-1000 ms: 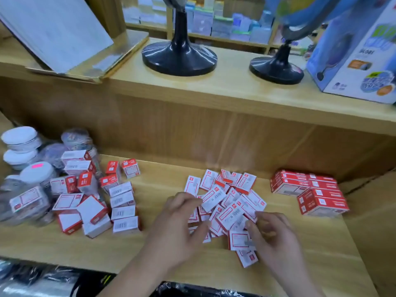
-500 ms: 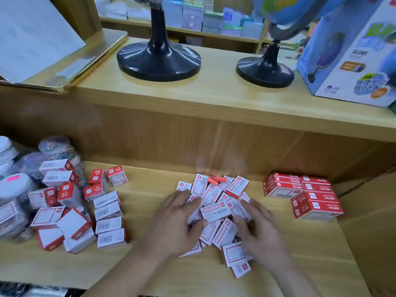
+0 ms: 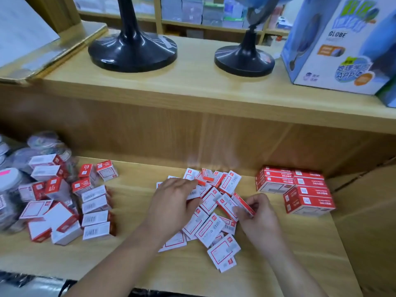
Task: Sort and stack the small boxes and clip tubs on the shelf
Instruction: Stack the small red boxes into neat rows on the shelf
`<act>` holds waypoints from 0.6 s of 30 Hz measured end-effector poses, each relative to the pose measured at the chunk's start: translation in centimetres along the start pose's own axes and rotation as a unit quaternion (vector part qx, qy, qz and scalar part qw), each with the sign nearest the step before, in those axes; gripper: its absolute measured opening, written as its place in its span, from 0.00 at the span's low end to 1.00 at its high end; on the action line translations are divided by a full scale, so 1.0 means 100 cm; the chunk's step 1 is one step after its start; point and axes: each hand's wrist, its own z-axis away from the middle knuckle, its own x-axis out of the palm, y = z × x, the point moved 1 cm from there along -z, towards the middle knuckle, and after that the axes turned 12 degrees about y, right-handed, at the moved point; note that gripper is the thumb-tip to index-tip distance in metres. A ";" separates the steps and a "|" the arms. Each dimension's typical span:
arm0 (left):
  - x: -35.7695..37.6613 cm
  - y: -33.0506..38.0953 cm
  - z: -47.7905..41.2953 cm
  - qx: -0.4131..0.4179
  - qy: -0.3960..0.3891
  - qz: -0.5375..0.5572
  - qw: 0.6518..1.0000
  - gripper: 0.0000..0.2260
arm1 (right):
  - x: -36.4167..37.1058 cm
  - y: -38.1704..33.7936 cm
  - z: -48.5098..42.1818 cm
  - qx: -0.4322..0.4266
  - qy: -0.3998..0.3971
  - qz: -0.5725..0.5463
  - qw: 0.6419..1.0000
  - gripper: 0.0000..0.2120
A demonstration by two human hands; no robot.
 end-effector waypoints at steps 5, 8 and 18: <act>-0.004 -0.008 0.005 -0.039 0.018 0.044 0.998 0.19 | -0.020 -0.004 -0.003 0.018 0.004 -0.070 0.997 0.08; -0.013 -0.013 0.022 -0.040 0.079 0.050 0.995 0.18 | -0.033 -0.017 0.003 -0.019 0.008 -0.108 0.994 0.10; -0.017 0.006 0.091 -0.096 0.041 0.078 0.991 0.23 | 0.005 -0.047 0.034 -0.090 -0.043 -0.079 0.992 0.11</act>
